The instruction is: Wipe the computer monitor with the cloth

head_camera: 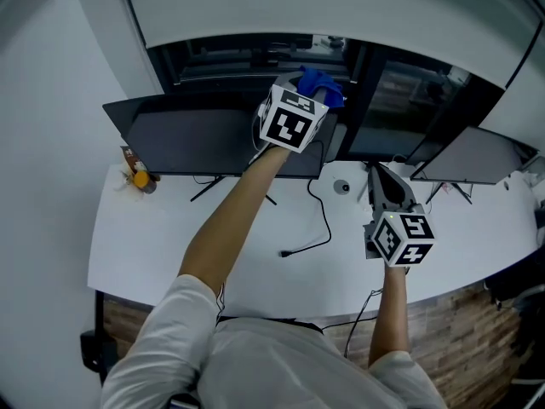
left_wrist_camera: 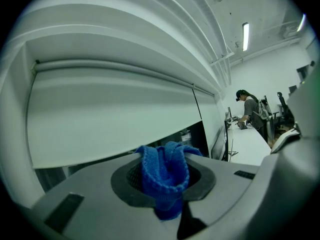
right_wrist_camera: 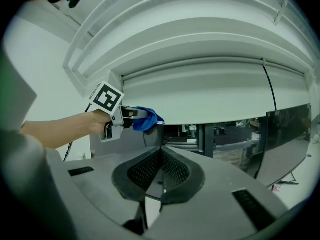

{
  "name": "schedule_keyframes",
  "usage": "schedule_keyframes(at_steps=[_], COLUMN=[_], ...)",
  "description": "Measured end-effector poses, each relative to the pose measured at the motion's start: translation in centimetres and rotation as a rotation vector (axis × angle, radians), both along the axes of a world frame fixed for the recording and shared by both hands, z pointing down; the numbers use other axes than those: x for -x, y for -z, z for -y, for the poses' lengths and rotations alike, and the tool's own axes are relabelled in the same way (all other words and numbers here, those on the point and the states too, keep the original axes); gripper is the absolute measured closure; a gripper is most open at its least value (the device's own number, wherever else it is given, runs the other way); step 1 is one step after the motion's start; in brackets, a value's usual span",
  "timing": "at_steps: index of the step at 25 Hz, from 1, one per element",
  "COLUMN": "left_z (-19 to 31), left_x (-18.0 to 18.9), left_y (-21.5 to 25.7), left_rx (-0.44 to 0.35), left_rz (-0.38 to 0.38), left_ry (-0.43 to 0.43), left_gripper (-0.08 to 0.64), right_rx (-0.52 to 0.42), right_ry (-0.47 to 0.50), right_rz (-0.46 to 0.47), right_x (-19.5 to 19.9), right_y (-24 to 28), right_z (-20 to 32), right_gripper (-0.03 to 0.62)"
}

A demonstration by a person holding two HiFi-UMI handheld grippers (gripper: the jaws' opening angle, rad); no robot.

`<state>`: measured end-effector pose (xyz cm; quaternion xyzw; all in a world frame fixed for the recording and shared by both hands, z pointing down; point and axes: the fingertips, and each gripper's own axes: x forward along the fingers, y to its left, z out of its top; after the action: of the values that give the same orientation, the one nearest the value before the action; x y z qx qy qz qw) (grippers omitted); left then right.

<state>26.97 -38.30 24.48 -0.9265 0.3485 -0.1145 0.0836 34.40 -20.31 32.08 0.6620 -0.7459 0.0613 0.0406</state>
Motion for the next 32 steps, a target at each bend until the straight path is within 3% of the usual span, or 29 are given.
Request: schedule_keyframes(at_steps=[5, 15, 17, 21, 28, 32], left_z=[1.2, 4.6, 5.2, 6.2, 7.6, 8.6], left_x=[5.5, 20.6, 23.8, 29.9, 39.9, 45.2], left_y=[0.2, 0.1, 0.1, 0.1, 0.0, -0.1], left_rx=[-0.006, 0.003, 0.008, 0.002, 0.012, 0.009], left_rz=[-0.015, -0.062, -0.075, -0.096, -0.138, -0.152], left_ry=[0.030, 0.149, 0.180, 0.229, 0.279, 0.309], left_gripper=[0.462, 0.462, 0.462, 0.462, 0.462, 0.462], right_rx=[0.023, -0.009, 0.000, 0.010, -0.004, -0.010], right_ry=[0.002, 0.060, 0.074, 0.107, 0.159, 0.175], right_rz=[0.043, 0.045, 0.025, -0.117, -0.049, -0.065], right_x=[3.2, 13.5, 15.9, 20.6, 28.1, 31.9], right_y=[-0.3, 0.8, 0.3, -0.3, -0.6, -1.3], right_z=[1.8, 5.0, 5.2, 5.7, 6.9, 7.6], right_gripper=[0.581, 0.581, 0.581, 0.580, 0.580, 0.580])
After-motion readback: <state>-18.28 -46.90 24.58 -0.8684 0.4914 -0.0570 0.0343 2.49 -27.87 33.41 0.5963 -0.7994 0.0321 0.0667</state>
